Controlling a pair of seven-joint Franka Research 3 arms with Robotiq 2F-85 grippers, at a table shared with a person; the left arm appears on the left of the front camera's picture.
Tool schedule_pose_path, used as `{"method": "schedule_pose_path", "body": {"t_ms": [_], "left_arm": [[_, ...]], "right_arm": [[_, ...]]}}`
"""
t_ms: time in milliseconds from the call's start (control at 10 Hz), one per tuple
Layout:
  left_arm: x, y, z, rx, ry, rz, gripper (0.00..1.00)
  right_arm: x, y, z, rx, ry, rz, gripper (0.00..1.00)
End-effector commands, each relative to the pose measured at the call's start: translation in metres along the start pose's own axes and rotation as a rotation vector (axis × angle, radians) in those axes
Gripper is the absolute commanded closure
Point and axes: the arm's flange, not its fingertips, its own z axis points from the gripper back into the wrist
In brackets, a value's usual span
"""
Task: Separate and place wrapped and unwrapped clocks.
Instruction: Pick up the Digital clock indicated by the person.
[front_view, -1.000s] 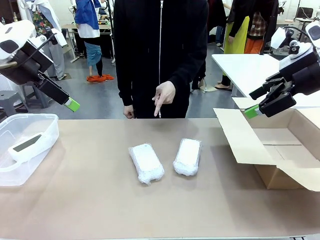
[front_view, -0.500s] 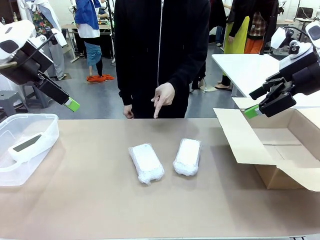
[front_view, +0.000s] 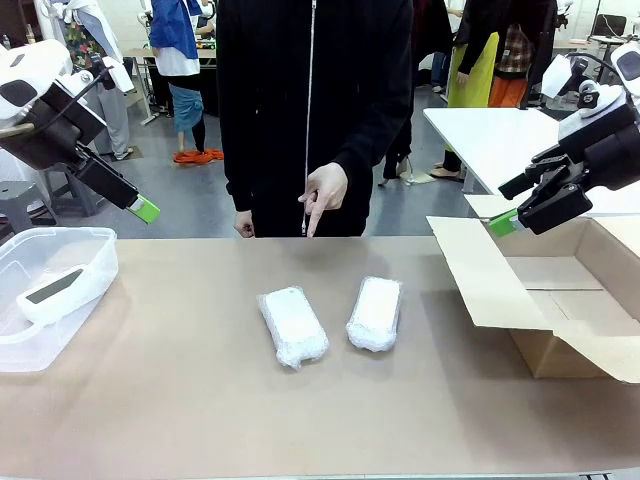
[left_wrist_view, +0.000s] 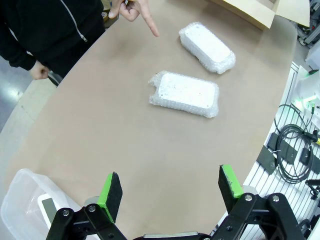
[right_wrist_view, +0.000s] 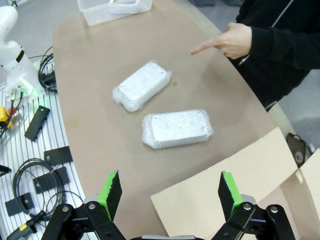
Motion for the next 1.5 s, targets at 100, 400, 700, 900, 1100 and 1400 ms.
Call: {"method": "schedule_pose_path", "body": {"t_ms": [100,400,700,900,1100,1400], "left_arm": [[-0.002,0.000,0.000,-0.010,-0.003,0.000,0.00],[-0.002,0.000,0.000,-0.010,-0.003,0.000,0.00],[-0.002,0.000,0.000,-0.010,-0.003,0.000,0.00],[-0.002,0.000,0.000,-0.010,-0.003,0.000,0.00],[-0.002,0.000,0.000,-0.010,-0.003,0.000,0.00],[-0.002,0.000,0.000,-0.010,-0.003,0.000,0.00]], "right_arm": [[0.070,-0.010,-0.026,0.138,-0.042,-0.138,0.00],[0.192,0.015,-0.119,0.196,0.220,-0.339,0.00],[0.215,0.044,-0.233,0.075,0.377,-0.542,0.00],[0.190,0.051,-0.257,0.034,0.456,-0.601,0.00],[0.192,0.045,-0.264,0.069,0.429,-0.568,0.00],[0.192,0.045,-0.264,0.069,0.429,-0.568,0.00]]}}
